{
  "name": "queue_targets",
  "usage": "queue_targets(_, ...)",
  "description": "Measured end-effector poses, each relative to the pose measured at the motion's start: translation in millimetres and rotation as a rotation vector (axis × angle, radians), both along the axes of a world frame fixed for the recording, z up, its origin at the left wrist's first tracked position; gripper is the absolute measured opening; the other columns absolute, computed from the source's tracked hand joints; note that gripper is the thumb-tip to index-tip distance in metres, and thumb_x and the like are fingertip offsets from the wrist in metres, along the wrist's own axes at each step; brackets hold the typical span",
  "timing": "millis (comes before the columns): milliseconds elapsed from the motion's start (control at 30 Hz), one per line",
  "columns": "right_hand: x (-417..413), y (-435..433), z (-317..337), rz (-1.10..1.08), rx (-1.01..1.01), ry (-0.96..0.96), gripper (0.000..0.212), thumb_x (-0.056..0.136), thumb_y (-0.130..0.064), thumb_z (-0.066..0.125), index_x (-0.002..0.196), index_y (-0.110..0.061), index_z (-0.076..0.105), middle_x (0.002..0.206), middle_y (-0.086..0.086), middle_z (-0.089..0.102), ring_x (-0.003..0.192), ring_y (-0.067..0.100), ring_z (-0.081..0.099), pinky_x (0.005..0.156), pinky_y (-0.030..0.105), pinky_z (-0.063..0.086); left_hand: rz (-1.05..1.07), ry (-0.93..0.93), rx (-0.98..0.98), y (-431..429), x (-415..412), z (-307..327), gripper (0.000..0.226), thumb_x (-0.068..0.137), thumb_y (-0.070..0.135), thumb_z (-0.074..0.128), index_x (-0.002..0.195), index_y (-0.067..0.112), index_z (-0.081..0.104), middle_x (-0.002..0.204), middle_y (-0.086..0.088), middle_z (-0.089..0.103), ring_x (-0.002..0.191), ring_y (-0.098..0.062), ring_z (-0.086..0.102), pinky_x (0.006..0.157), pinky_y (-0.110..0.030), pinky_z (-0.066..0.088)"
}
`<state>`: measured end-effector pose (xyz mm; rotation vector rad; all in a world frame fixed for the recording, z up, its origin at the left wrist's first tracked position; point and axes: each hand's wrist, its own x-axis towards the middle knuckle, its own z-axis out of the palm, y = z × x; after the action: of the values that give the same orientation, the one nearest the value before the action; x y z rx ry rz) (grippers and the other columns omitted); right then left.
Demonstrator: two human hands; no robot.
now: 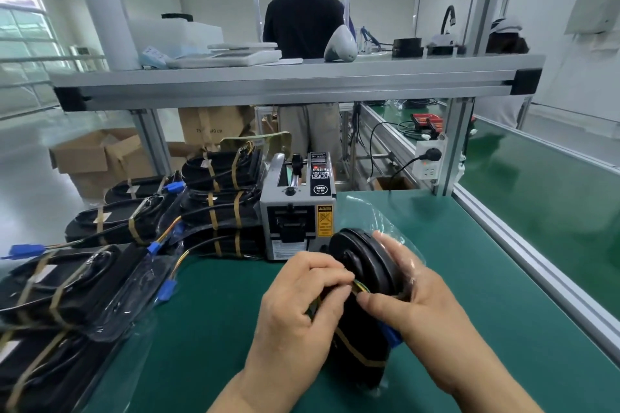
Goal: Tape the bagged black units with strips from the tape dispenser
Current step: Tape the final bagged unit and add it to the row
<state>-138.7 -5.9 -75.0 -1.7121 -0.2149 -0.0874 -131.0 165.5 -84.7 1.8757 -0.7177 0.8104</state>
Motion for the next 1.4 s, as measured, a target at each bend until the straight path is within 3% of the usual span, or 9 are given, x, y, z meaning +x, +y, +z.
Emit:
queue_targets(67, 3, 1, -2, -0.045, -0.055, -0.011, 0.070, 0.059, -0.025, 0.077, 0.120, -0.051, 0.053, 0.102, -0.023, 0.073, 0.095, -0.002, 0.069, 0.084, 0.016, 0.051, -0.009, 0.114, -0.088, 2, 3, -3, 0.011, 0.087, 0.023, 0.065, 0.094, 0.023, 0.073, 0.098, 0.012, 0.065, 0.096, -0.013, 0.065, 0.082, -0.015, 0.047)
queue_targets(167, 11, 6, -5, -0.072, -0.031, 0.009, 0.064, 0.057, -0.028, 0.077, 0.113, -0.048, 0.051, 0.100, -0.020, 0.073, 0.089, 0.003, 0.071, 0.082, 0.025, 0.052, -0.025, 0.257, -0.204, 2, 10, -5, 0.011, 0.084, 0.032, 0.063, 0.090, 0.032, 0.072, 0.096, 0.008, 0.067, 0.093, -0.017, 0.065, 0.078, -0.016, 0.047)
queue_targets(233, 16, 9, -8, -0.076, 0.000, 0.004, 0.064, 0.059, -0.031, 0.077, 0.114, -0.047, 0.050, 0.098, -0.021, 0.073, 0.084, 0.005, 0.071, 0.076, 0.021, 0.051, -0.047, 0.300, -0.227, 1, 14, -6, 0.011, 0.083, 0.035, 0.064, 0.090, 0.033, 0.072, 0.097, 0.007, 0.067, 0.095, -0.018, 0.065, 0.078, -0.018, 0.048)
queue_targets(400, 20, 15, -8, -0.045, 0.060, 0.000, 0.074, 0.063, -0.030, 0.076, 0.124, -0.056, 0.043, 0.104, -0.025, 0.073, 0.081, 0.001, 0.072, 0.070, 0.005, 0.047, -0.063, 0.304, -0.241, 1, 21, -9, 0.011, 0.084, 0.036, 0.065, 0.092, 0.033, 0.072, 0.099, 0.004, 0.066, 0.096, -0.020, 0.064, 0.079, -0.019, 0.049)
queue_targets(800, 20, 18, -6, -0.087, 0.037, -0.043, 0.078, 0.063, -0.030, 0.072, 0.135, -0.043, 0.044, 0.096, -0.028, 0.072, 0.082, -0.007, 0.069, 0.069, 0.001, 0.044, -0.054, 0.368, -0.268, -5, 22, -9, 0.012, 0.082, 0.033, 0.066, 0.092, 0.034, 0.073, 0.099, 0.005, 0.067, 0.096, -0.016, 0.065, 0.080, -0.018, 0.050)
queue_targets(933, 19, 20, -6, -0.086, 0.045, -0.036, 0.074, 0.067, -0.021, 0.075, 0.130, -0.044, 0.045, 0.093, -0.035, 0.069, 0.078, -0.008, 0.069, 0.067, -0.001, 0.042, 0.059, 0.590, -0.553, -4, 37, 0, 0.015, 0.089, 0.013, 0.069, 0.086, 0.025, 0.077, 0.082, 0.000, 0.074, 0.074, -0.009, 0.069, 0.069, -0.019, 0.053)
queue_targets(1100, 18, 26, -7, -0.069, 0.067, -0.022, 0.072, 0.065, -0.022, 0.072, 0.125, -0.050, 0.045, 0.097, -0.036, 0.069, 0.080, -0.007, 0.069, 0.069, 0.000, 0.043, 0.185, 1.069, -0.997, 15, 91, 5, 0.009, 0.092, 0.014, 0.065, 0.085, 0.009, 0.068, 0.069, -0.002, 0.067, 0.060, -0.010, 0.058, 0.056, -0.023, 0.047)
queue_targets(1233, 19, 25, -8, -0.073, 0.112, -0.005, 0.075, 0.062, -0.024, 0.072, 0.127, -0.049, 0.047, 0.102, -0.030, 0.071, 0.078, -0.001, 0.072, 0.069, 0.004, 0.046, 0.161, 1.280, -1.068, 21, 118, 3, 0.021, 0.096, 0.017, 0.061, 0.077, 0.010, 0.063, 0.049, 0.003, 0.059, 0.048, -0.005, 0.054, 0.048, -0.018, 0.042)
queue_targets(1400, 21, 19, -11, -0.084, 0.131, 0.001, 0.078, 0.062, -0.025, 0.073, 0.131, -0.047, 0.045, 0.100, -0.031, 0.071, 0.085, -0.004, 0.071, 0.071, 0.004, 0.047, 0.174, 1.288, -1.045, 17, 131, 6, 0.022, 0.096, 0.022, 0.061, 0.076, 0.013, 0.063, 0.044, 0.007, 0.060, 0.034, 0.001, 0.053, 0.042, -0.015, 0.040)
